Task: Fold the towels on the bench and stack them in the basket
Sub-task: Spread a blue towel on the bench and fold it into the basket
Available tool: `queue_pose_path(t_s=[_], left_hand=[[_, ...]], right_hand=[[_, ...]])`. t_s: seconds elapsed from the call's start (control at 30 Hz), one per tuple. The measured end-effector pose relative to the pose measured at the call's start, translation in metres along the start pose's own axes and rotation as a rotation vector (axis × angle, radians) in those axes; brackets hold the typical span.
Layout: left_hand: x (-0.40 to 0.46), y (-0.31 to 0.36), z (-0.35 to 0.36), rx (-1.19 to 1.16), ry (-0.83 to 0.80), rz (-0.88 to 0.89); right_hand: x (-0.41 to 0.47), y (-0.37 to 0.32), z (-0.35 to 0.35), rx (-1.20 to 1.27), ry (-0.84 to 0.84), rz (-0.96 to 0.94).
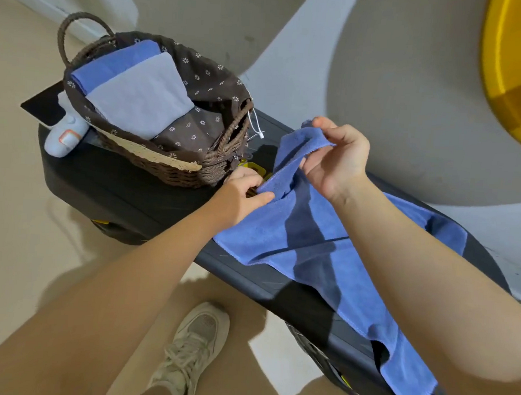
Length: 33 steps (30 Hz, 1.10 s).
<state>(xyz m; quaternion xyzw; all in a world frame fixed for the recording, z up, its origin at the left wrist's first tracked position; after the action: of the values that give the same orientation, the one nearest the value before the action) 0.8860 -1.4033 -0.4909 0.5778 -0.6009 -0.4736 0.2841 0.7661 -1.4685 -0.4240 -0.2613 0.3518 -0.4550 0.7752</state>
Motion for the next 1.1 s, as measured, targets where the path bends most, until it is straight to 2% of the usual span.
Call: queue_pose_path(t_s=[0.07,0.13,0.3,0.37,0.43,0.5,0.57,0.7,0.8,0.87,0.93,1.0,1.1], left_hand=[[-0.008,0.005,-0.007,0.028,0.018,0.008],[-0.021,0.007,-0.021,0.054,0.068,-0.016],[-0.065,0.018,-0.066,0.214,0.331,-0.018],[-0.073,0.021,-0.076,0.381,0.368,-0.080],[-0.073,0.024,-0.080,0.691,0.384,-0.089],[-0.066,0.027,-0.071,0.980,0.330,0.022],[-0.056,0.031,-0.052,1.059,0.262,0.109],[-0.027,0.054,0.019,1.026,-0.024,0.274],[-0.010,0.076,0.075,0.941,-0.185,0.375],[0.007,0.089,0.110,0.928,-0.280,0.338],[0.024,0.092,0.144,0.906,-0.445,0.237],[0.040,0.103,0.169,0.885,-0.478,0.259],[0.063,0.110,0.197,0.830,-0.469,0.312]], right_hand=[[0.003,-0.002,-0.004,0.001,0.039,-0.010],[0.007,-0.002,-0.007,-0.117,0.082,0.016],[0.025,0.021,-0.002,-0.376,0.035,0.046],[0.030,0.036,0.006,-0.474,-0.067,0.063],[0.029,0.049,0.007,-0.566,-0.124,0.094],[0.020,0.049,-0.004,-0.667,-0.099,0.098],[0.005,0.035,-0.026,-0.784,-0.027,0.064],[-0.036,-0.010,-0.099,-1.021,0.199,0.000],[-0.077,-0.055,-0.159,-1.219,0.471,-0.033],[-0.106,-0.084,-0.192,-1.392,0.672,-0.085],[-0.130,-0.101,-0.218,-1.556,0.795,-0.070],[-0.147,-0.107,-0.244,-1.603,0.868,0.000],[-0.162,-0.099,-0.287,-1.523,0.912,0.195]])
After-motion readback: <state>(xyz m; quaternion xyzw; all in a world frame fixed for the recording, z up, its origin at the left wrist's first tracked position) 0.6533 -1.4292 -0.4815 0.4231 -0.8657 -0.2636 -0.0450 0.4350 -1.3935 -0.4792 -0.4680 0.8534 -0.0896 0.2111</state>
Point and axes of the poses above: each hand's wrist, its own x-axis towards the middle knuckle, its own z-axis out of the palm, y = z × x, the point moved 7 cm from there along x, towards the middle knuckle, and after that the axes turned 9 degrees about -y, right-handed, at the moved point
